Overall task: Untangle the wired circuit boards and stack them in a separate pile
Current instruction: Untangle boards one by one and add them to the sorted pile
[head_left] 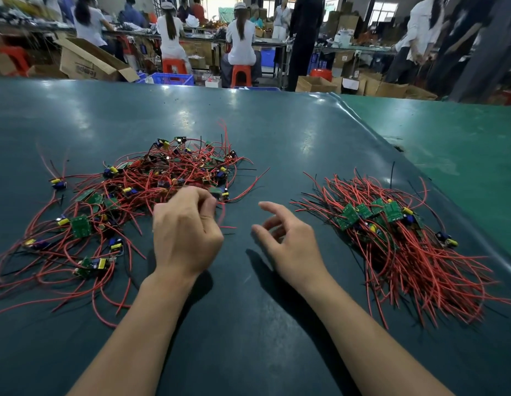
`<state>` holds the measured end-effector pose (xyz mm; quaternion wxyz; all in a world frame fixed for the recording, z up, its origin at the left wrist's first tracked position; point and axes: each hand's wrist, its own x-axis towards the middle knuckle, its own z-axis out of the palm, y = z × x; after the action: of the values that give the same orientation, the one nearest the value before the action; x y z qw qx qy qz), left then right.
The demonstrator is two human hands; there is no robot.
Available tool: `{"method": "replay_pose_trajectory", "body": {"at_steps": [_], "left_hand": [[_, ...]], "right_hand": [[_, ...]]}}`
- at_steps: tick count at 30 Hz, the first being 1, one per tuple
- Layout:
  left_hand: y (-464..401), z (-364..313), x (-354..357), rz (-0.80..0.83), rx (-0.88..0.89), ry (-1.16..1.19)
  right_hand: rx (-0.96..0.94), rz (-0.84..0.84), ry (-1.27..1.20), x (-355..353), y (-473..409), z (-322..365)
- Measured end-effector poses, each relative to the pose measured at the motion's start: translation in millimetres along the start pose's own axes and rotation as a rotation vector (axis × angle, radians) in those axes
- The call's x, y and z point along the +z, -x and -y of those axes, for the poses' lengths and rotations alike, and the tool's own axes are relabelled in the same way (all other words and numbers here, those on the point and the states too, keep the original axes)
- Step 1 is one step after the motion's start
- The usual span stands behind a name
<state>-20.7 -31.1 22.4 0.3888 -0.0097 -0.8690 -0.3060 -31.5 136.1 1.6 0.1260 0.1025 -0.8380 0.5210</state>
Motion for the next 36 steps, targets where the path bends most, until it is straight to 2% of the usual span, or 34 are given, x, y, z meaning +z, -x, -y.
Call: {"method": "replay_pose_trajectory", "body": {"at_steps": [4,7,10,12,14,15,17,19,21,24,27,32,36], "left_hand": [[12.1,-14.8,0.4,0.253,0.244,0.297],[17.1,-20.4,6.6,0.308,0.279,0.446],[15.1,-12.7,9.8,0.209,0.135,0.426],[9.6,-5.8,10.0,0.078,-0.015,0.268],[3.7,-0.2,8.5,-0.026,-0.141,0.105],[1.8,1.9,8.3,-0.061,-0.146,0.080],[3.8,2.6,10.5,-0.094,-0.040,0.128],[11.3,-4.9,14.5,-0.001,0.091,0.265],[19.0,-14.1,19.6,0.184,0.163,0.366],[20.8,-20.3,23.7,0.361,0.086,0.361],[15.8,-17.4,22.9,0.360,-0.106,0.564],[14.6,-26.1,23.4,0.333,-0.298,0.837],[14.2,-26.7,25.2,0.334,-0.402,0.987]], "right_hand": [[-0.097,0.093,0.084,-2.5,-1.8,1.0],[-0.084,-0.023,0.008,-4.9,-1.7,1.2],[0.156,-0.120,-0.395,-7.5,-5.5,5.6],[0.301,-0.193,-0.682,-13.3,-8.6,9.7],[0.378,-0.220,-0.851,-18.8,-9.8,12.1],[0.395,-0.213,-0.906,-20.1,-10.2,13.2],[0.411,-0.190,-0.967,-21.1,-10.2,15.7],[0.411,-0.163,-0.968,-20.6,-10.2,17.7],[0.404,-0.108,-0.951,-19.2,-9.0,18.5],[0.418,0.039,-0.899,-16.6,-4.0,19.9],[0.388,0.117,-0.824,-11.5,-0.1,20.0],[0.269,-0.087,-0.705,-8.6,-2.9,19.2],[0.251,-0.172,-0.673,-14.0,-5.6,16.4]]}}
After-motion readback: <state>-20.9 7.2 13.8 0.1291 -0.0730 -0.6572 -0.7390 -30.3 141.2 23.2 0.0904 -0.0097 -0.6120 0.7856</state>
